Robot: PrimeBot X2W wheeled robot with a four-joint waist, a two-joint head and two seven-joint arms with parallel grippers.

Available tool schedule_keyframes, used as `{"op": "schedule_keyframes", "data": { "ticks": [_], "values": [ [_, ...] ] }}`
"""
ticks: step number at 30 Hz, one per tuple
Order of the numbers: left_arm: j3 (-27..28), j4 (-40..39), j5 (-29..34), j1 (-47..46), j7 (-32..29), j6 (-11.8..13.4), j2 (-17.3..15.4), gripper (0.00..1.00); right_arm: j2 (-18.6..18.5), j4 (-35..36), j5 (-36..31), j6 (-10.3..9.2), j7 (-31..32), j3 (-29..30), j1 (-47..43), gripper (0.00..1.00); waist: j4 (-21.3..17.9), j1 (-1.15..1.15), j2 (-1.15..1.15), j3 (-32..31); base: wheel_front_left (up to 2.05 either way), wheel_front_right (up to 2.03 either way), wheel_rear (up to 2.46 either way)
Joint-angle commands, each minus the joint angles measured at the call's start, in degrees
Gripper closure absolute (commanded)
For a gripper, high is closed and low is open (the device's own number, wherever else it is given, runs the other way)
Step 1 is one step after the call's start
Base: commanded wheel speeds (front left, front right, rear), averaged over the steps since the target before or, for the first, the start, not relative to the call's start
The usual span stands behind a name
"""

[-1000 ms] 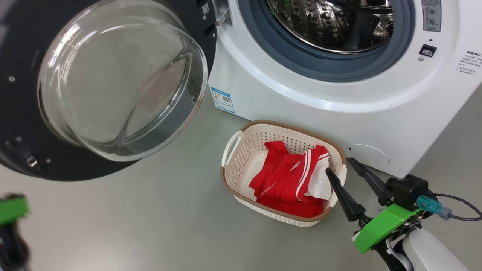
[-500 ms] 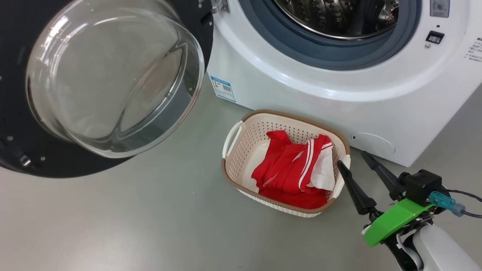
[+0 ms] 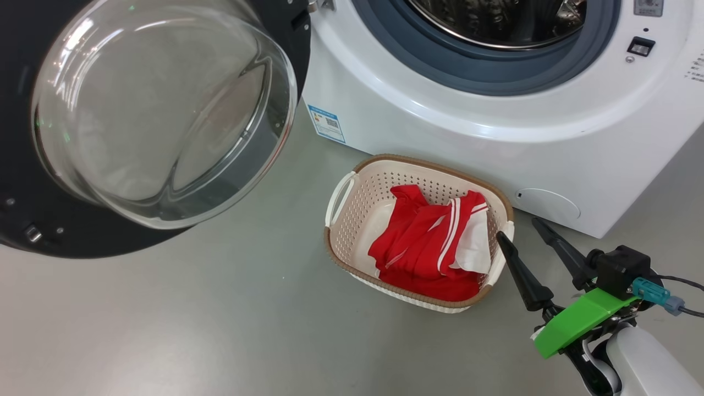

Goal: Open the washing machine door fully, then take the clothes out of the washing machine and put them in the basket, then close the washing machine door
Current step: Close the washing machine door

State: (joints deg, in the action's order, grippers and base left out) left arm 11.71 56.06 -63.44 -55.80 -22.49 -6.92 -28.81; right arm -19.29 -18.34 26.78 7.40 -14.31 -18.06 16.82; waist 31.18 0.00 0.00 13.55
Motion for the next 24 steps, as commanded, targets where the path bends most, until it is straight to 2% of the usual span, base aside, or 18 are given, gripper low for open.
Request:
{"op": "schedule_keyframes", "data": {
  "ticks": [1,12,19,24],
  "values": [
    [0.1,-0.3,-0.6,-1.6,-2.5,-0.6,-4.3,1.00,0.2,1.5,-0.8,0.09,-0.7,-1.3,-0.2,0.00,-0.4,0.00,0.00,-0.1,0.00,0.00,0.00],
    [-3.7,-2.4,-4.2,0.3,-15.2,-0.6,-3.6,1.00,0.7,1.4,-0.7,0.09,-0.7,-1.0,-0.9,0.00,-1.2,0.00,0.00,-1.2,0.00,0.00,0.00],
    [-6.0,-9.9,-7.4,4.7,-22.6,-0.6,-3.9,1.00,1.3,1.5,-0.8,0.09,-0.7,-0.5,-1.8,0.00,-1.3,0.00,0.00,-2.6,0.00,0.00,0.00],
    [-6.7,-15.0,-9.4,7.9,-25.5,-0.6,-4.5,1.00,1.7,1.6,-0.8,0.09,-0.7,-0.2,-2.2,0.00,-1.6,0.00,0.00,-3.2,0.00,0.00,0.00]
  ]
}}
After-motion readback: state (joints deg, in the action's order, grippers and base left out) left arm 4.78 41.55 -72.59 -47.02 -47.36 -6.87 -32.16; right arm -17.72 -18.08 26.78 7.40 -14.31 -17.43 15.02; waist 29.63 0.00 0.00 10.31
